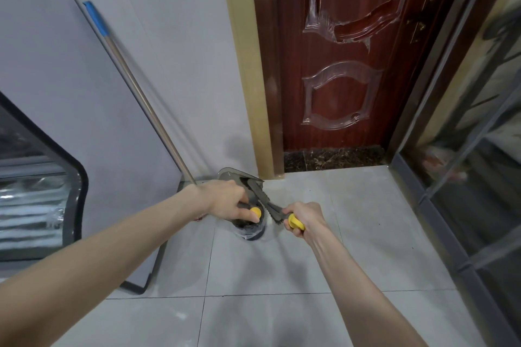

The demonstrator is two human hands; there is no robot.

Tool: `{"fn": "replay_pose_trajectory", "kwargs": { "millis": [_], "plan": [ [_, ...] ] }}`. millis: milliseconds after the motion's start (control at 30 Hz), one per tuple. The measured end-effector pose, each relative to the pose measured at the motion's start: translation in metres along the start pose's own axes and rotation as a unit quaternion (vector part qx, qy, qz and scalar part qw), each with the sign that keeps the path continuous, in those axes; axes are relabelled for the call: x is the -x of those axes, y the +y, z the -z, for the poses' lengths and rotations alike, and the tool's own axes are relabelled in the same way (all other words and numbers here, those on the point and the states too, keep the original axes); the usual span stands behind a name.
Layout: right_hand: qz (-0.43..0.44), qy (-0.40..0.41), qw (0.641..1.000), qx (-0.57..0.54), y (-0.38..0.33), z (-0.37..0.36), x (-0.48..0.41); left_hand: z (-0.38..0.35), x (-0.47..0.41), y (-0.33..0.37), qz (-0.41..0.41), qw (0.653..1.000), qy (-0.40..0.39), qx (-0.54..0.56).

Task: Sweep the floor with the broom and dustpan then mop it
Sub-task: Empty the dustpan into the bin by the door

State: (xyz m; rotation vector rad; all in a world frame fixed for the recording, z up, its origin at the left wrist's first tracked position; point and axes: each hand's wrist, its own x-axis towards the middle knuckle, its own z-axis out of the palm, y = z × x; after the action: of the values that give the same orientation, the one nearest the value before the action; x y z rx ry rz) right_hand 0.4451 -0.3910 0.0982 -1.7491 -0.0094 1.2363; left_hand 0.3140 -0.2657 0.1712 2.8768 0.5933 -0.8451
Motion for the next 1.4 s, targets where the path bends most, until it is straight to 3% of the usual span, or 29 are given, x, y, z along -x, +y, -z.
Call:
{"fn": "replay_pose_trajectory", "kwargs": {
  "millis": [633,867,1400],
  "plan": [
    [0.007,-0.001,1.000,-0.004,-0.008,0.002,-0.001,0.001,-0.002,-0.002,-0.007,1.000,0.003,0.004],
    [0.003,-0.001,1.000,-0.003,-0.008,0.002,-0.004,0.015,-0.005,-0.002,0.009,0.998,0.054,0.015],
    [0.009,-0.008,1.000,-0.016,-0.009,-0.003,-0.005,0.010,-0.004,0.000,-0.004,1.000,0.015,-0.015]
  ]
}}
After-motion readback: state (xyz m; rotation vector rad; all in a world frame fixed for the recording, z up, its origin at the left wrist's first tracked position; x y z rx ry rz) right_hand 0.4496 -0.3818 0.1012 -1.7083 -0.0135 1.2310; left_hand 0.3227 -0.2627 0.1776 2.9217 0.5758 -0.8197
